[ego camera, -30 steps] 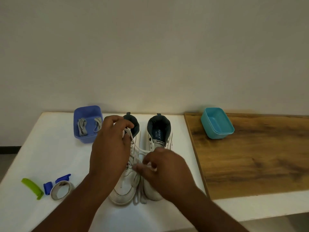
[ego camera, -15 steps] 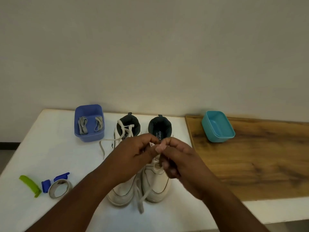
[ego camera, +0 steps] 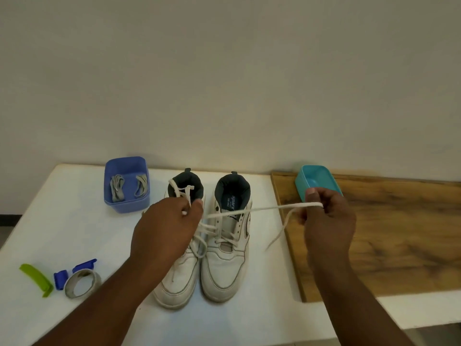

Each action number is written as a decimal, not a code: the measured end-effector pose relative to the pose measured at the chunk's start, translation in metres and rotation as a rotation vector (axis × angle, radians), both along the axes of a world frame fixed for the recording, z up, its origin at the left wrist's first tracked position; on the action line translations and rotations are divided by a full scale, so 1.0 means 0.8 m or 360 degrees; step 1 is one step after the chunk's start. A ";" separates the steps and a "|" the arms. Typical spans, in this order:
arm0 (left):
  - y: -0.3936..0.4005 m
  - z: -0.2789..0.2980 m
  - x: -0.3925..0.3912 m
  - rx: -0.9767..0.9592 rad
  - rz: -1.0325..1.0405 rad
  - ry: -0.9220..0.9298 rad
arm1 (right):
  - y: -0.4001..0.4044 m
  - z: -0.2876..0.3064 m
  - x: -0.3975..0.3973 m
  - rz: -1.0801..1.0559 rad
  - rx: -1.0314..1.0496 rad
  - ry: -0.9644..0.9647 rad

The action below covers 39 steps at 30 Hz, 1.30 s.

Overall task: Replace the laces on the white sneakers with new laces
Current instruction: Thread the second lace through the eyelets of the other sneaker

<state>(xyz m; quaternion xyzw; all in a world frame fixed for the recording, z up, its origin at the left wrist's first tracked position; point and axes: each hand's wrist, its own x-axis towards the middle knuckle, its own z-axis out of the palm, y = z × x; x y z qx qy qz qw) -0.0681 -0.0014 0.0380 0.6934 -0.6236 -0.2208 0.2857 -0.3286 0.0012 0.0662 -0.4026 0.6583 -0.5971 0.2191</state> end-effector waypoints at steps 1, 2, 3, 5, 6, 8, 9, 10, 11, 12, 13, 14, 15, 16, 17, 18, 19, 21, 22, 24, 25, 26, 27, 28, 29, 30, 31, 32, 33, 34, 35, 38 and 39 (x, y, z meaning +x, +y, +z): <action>0.000 -0.002 -0.001 -0.0039 -0.0047 -0.0069 | 0.000 0.003 0.006 -0.0006 -0.0106 -0.0062; 0.001 -0.003 -0.003 -0.0076 -0.0096 -0.0065 | 0.002 0.006 0.015 0.0036 -0.0188 -0.0001; 0.002 -0.002 -0.006 -0.0128 -0.0151 -0.0014 | 0.006 0.007 0.025 0.0140 -0.0232 0.0110; 0.005 0.006 -0.018 -0.0208 -0.0226 0.0201 | 0.017 0.009 0.049 0.0577 -0.0241 0.0407; 0.007 0.012 -0.023 -0.0176 -0.0235 0.0407 | 0.023 0.008 0.059 0.0864 -0.0223 0.0577; 0.010 0.023 -0.031 0.0097 -0.0247 0.0851 | 0.033 -0.002 0.075 0.1443 -0.0117 0.0809; 0.010 0.026 -0.031 0.0214 -0.0267 0.0953 | 0.037 -0.006 0.081 0.1669 -0.0022 0.0859; 0.010 0.026 -0.031 0.0287 -0.0289 0.0990 | 0.041 -0.011 0.084 0.1829 0.0070 0.0884; 0.010 0.025 -0.032 0.0337 -0.0288 0.1042 | 0.043 -0.014 0.086 0.1935 0.0148 0.0889; 0.009 0.023 -0.031 0.0372 -0.0248 0.1123 | 0.045 -0.016 0.087 0.2004 0.0211 0.0888; 0.007 0.023 -0.031 0.0403 -0.0163 0.1259 | 0.045 -0.016 0.087 0.2052 0.0267 0.0871; 0.004 0.022 -0.030 0.0425 -0.0064 0.1438 | 0.045 -0.016 0.087 0.2088 0.0319 0.0836; 0.001 0.022 -0.028 0.0436 0.0016 0.1622 | 0.044 -0.014 0.086 0.2118 0.0365 0.0779; -0.001 0.021 -0.026 0.0438 0.0060 0.1746 | 0.044 -0.013 0.084 0.2143 0.0400 0.0710; -0.001 0.022 -0.026 0.0428 0.0075 0.1772 | 0.044 -0.010 0.083 0.2163 0.0413 0.0640; -0.002 0.022 -0.026 0.0388 0.0072 0.1655 | 0.043 -0.008 0.082 0.2166 0.0405 0.0576; -0.001 0.022 -0.027 0.0311 0.0051 0.1440 | 0.042 -0.007 0.080 0.2131 0.0384 0.0523; 0.002 0.022 -0.027 0.0112 -0.0059 0.0985 | 0.036 -0.009 0.074 0.1831 0.0325 0.0487; 0.004 0.023 -0.027 0.0053 -0.0147 0.0827 | 0.032 -0.011 0.071 0.1589 0.0294 0.0488; 0.008 0.022 -0.027 0.0070 -0.0346 0.0564 | 0.024 -0.017 0.065 0.1234 0.0215 0.0441; 0.010 0.020 -0.028 0.0116 -0.0427 0.0431 | 0.021 -0.020 0.063 0.1174 0.0160 0.0462; 0.012 0.018 -0.030 0.0152 -0.0487 0.0324 | 0.019 -0.022 0.062 0.1167 0.0097 0.0553; 0.014 0.015 -0.033 0.0173 -0.0527 0.0267 | 0.019 -0.026 0.061 0.1189 0.0036 0.0675; 0.015 0.012 -0.035 0.0179 -0.0547 0.0231 | 0.020 -0.029 0.061 0.1214 -0.0014 0.0778; 0.015 0.010 -0.036 0.0172 -0.0552 0.0196 | 0.020 -0.031 0.062 0.1215 -0.0043 0.0835; 0.013 0.008 -0.036 0.0152 -0.0555 0.0167 | 0.019 -0.033 0.062 0.1195 -0.0053 0.0847; 0.011 0.007 -0.037 0.0132 -0.0559 0.0165 | 0.019 -0.034 0.061 0.1166 -0.0038 0.0842; 0.010 0.005 -0.036 0.0118 -0.0561 0.0190 | 0.019 -0.035 0.062 0.1146 0.0005 0.0821; 0.010 0.006 -0.036 0.0106 -0.0571 0.0232 | 0.019 -0.036 0.062 0.1133 0.0062 0.0776; 0.011 0.006 -0.037 0.0098 -0.0588 0.0281 | 0.020 -0.036 0.062 0.1123 0.0115 0.0704; 0.011 0.006 -0.038 0.0088 -0.0608 0.0331 | 0.020 -0.035 0.062 0.1111 0.0154 0.0609; 0.008 0.008 -0.040 0.0041 -0.0621 0.0405 | 0.021 -0.032 0.065 0.1128 0.0242 0.0133; 0.006 0.008 -0.039 0.0041 -0.0609 0.0402 | 0.020 -0.032 0.066 0.1152 0.0270 0.0005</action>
